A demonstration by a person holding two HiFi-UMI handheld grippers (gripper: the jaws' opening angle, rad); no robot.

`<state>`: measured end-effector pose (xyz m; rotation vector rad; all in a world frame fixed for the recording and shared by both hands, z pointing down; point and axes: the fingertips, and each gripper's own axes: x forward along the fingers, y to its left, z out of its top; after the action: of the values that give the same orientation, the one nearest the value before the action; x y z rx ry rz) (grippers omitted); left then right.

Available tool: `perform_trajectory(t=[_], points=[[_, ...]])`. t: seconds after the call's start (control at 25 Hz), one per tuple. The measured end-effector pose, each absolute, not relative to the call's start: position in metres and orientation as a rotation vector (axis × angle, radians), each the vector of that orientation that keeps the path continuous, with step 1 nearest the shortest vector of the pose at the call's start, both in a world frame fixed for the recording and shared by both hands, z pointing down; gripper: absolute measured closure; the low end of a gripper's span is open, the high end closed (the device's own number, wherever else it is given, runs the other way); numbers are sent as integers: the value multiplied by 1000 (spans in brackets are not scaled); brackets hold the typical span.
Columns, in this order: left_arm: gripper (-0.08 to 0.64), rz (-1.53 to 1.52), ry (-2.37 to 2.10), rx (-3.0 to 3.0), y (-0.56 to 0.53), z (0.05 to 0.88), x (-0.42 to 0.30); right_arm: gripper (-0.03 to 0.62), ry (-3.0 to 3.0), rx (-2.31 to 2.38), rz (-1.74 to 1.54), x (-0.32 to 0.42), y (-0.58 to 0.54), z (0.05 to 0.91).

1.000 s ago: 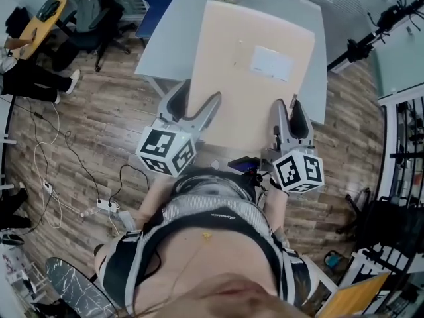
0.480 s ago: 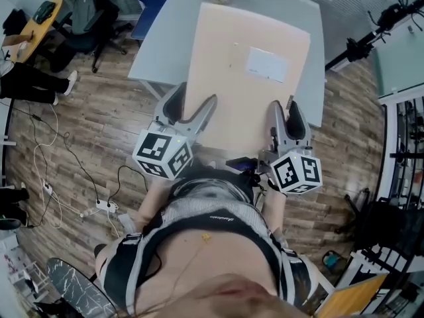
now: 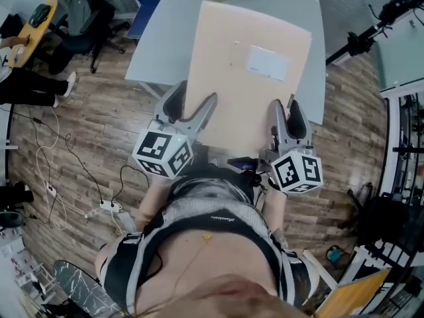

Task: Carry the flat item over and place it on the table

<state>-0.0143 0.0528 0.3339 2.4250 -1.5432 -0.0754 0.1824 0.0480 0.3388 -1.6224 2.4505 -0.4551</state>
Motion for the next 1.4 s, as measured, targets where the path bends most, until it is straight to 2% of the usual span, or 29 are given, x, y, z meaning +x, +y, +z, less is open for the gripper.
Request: perform_trajectory(t=[1.4], points=[[261,-79,-1385,2507,-84,335,-19,397,2331,-1796,-420,179,-64,335]])
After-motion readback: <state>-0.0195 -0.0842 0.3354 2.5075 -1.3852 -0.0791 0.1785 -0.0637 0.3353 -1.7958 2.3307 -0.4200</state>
